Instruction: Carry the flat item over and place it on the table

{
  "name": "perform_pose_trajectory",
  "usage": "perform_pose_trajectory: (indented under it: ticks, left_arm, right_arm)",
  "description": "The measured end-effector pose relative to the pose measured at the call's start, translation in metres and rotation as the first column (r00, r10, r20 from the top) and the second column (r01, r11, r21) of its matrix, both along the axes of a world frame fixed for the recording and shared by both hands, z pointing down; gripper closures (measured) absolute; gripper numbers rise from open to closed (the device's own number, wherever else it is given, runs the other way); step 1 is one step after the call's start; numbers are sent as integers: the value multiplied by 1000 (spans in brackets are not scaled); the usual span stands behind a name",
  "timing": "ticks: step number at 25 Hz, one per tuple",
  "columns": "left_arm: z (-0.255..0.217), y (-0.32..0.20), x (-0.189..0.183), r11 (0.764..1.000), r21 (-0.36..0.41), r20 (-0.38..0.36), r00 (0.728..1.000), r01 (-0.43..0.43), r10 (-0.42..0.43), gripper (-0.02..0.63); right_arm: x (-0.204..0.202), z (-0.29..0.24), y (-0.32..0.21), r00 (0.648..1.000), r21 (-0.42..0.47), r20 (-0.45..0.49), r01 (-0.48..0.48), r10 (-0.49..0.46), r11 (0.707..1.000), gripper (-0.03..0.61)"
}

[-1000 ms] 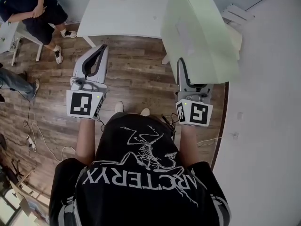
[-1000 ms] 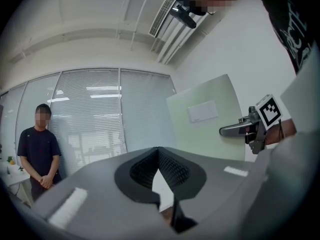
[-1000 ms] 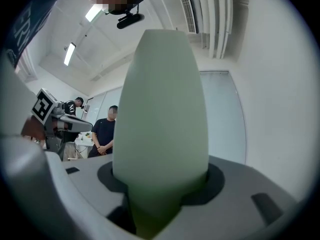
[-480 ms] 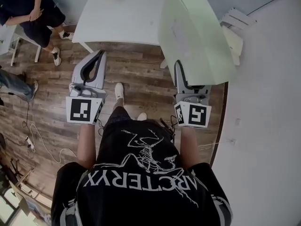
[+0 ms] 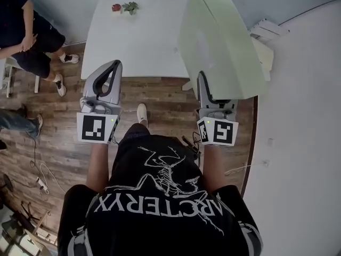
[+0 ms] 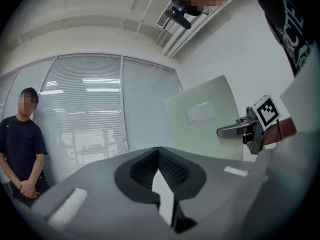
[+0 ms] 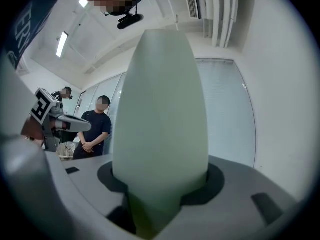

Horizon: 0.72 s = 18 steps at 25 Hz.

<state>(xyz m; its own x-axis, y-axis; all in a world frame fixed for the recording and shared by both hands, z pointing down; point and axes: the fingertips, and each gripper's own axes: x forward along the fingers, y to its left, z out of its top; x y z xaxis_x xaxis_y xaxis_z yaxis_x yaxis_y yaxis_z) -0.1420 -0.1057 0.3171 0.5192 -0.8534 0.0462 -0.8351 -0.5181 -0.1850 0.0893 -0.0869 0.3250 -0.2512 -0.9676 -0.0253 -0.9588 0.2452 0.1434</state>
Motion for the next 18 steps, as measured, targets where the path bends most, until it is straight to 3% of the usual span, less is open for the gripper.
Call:
perform_pose_trajectory:
  ticks: [9,13,18]
  left_arm:
    - [-3,-83,-47,1000,-16,-11,1000,-18,17,603]
    - [-6,-99,-49,999,40,-4,1000,-15,15,603]
    - [-11,-105,-42,999,46,-2,1000,11,-11,603]
  right_arm:
    - [-39,-8,-80,999,4,9,-47,47,999,334]
    - [-37,-2,-95,999,-7,11,-45,45,999,334]
    - [-24,7,-112,999,-24,47,-25,26,999,334]
